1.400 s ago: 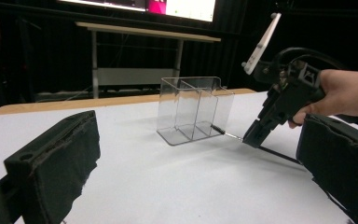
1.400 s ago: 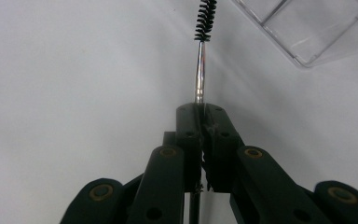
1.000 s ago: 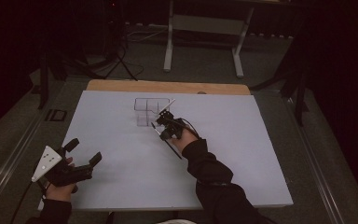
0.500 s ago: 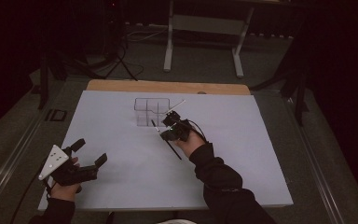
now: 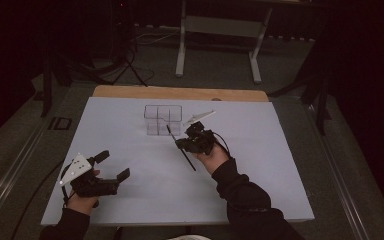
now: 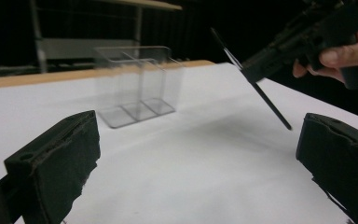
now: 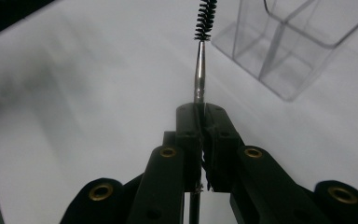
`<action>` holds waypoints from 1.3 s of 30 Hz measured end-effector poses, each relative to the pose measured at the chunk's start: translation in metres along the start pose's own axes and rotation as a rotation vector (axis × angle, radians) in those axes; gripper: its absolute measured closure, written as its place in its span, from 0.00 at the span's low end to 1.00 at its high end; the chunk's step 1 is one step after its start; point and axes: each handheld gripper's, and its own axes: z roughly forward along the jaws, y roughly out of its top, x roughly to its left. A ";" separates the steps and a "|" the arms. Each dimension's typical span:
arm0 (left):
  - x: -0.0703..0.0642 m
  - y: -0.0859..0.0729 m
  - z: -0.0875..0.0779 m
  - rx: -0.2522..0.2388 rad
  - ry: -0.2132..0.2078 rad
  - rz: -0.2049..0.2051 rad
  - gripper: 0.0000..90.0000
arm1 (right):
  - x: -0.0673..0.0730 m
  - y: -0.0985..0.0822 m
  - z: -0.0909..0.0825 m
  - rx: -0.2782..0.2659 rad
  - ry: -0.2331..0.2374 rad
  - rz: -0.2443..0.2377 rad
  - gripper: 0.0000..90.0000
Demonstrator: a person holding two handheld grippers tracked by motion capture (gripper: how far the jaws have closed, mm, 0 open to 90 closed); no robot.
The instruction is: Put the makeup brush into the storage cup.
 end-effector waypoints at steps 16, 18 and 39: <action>-0.022 0.019 0.031 0.040 0.005 -0.017 0.00 | 0.005 -0.010 -0.032 -0.160 0.002 -0.004 0.95; -0.025 0.021 0.036 0.045 -0.045 -0.005 0.00 | 0.005 -0.012 -0.034 -0.183 0.006 0.001 0.95; -0.046 0.012 0.104 0.114 -0.349 -0.055 0.17 | 0.012 -0.019 -0.046 -0.352 0.042 -0.011 0.95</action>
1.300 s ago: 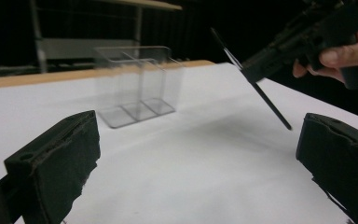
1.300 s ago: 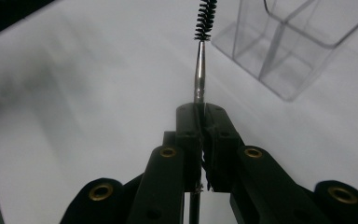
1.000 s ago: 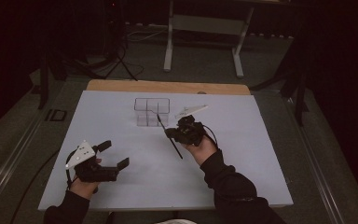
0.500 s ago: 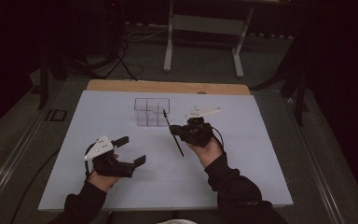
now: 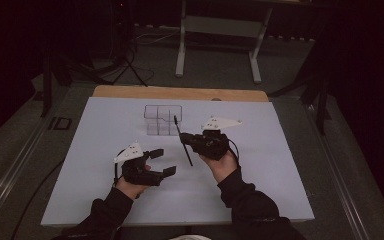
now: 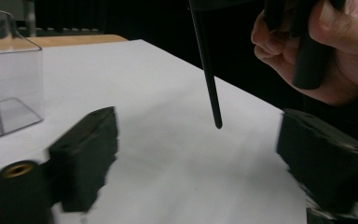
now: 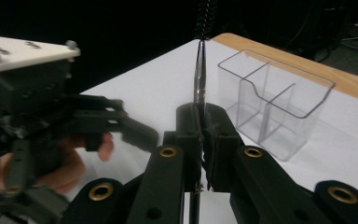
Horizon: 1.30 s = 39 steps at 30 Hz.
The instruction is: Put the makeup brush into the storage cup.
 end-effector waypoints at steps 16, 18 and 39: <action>-0.004 -0.001 0.038 0.033 -0.058 0.004 0.51 | 0.006 0.002 0.002 -0.040 0.031 0.003 0.95; -0.004 -0.001 0.040 0.036 -0.055 0.004 0.56 | 0.006 0.002 0.001 -0.042 0.029 0.001 0.95; 0.002 0.003 0.038 0.037 -0.063 -0.049 0.95 | 0.011 0.003 0.001 -0.040 0.015 -0.028 0.95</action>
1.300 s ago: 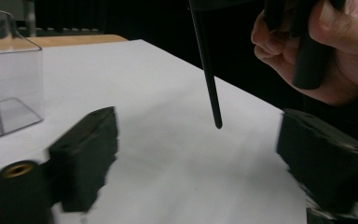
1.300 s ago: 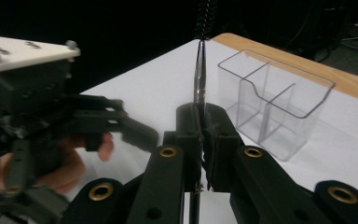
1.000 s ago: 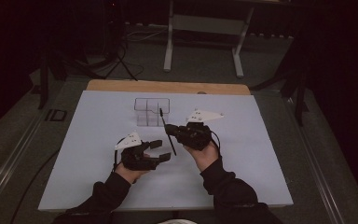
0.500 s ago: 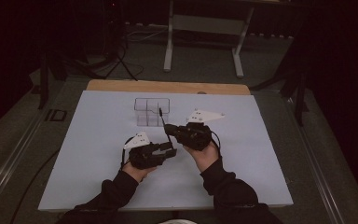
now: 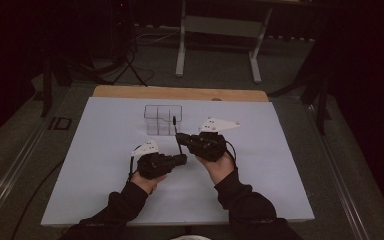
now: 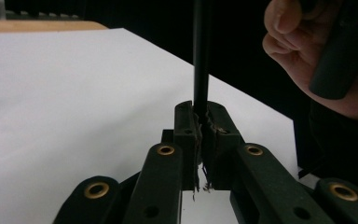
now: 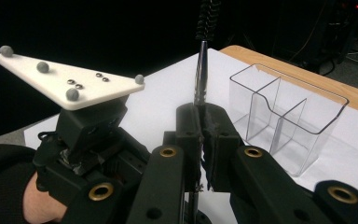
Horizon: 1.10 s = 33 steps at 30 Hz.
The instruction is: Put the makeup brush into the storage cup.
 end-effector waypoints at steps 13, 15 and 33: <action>0.000 0.005 -0.004 0.049 0.010 0.061 0.96 | -0.001 0.000 -0.003 -0.004 0.034 -0.017 0.94; 0.001 0.006 -0.005 0.059 0.008 0.063 0.96 | -0.003 0.000 -0.004 -0.008 0.051 -0.017 0.89; 0.000 0.007 -0.009 0.126 -0.017 0.125 0.96 | -0.019 -0.023 -0.005 0.052 0.181 -0.096 0.77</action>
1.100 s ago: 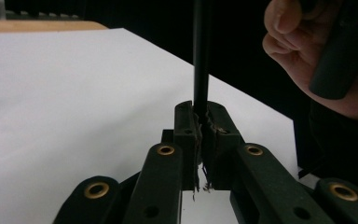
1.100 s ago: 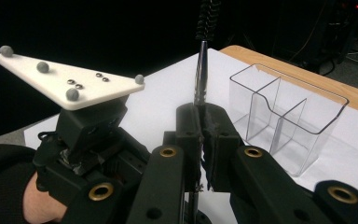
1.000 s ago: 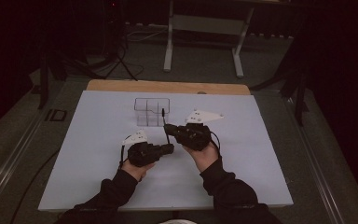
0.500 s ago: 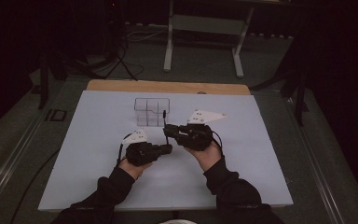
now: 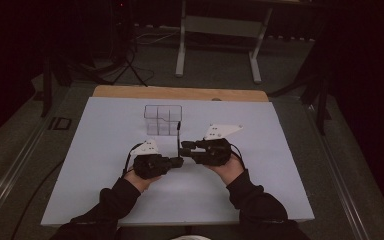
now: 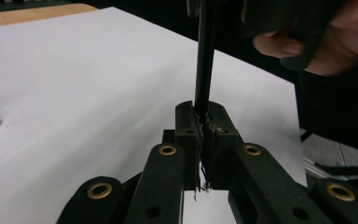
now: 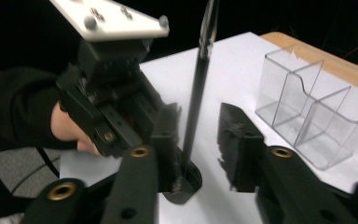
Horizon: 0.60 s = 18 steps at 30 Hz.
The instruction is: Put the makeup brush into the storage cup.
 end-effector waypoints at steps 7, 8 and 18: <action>-0.001 0.000 0.005 0.018 -0.010 0.012 0.96 | -0.003 -0.007 0.002 -0.019 0.039 0.057 0.81; -0.001 0.000 0.005 0.020 -0.014 0.010 0.96 | -0.003 -0.008 0.003 -0.015 0.036 0.058 0.83; 0.000 0.000 0.008 0.026 -0.019 0.010 0.96 | -0.005 -0.011 0.006 0.004 0.045 0.070 0.93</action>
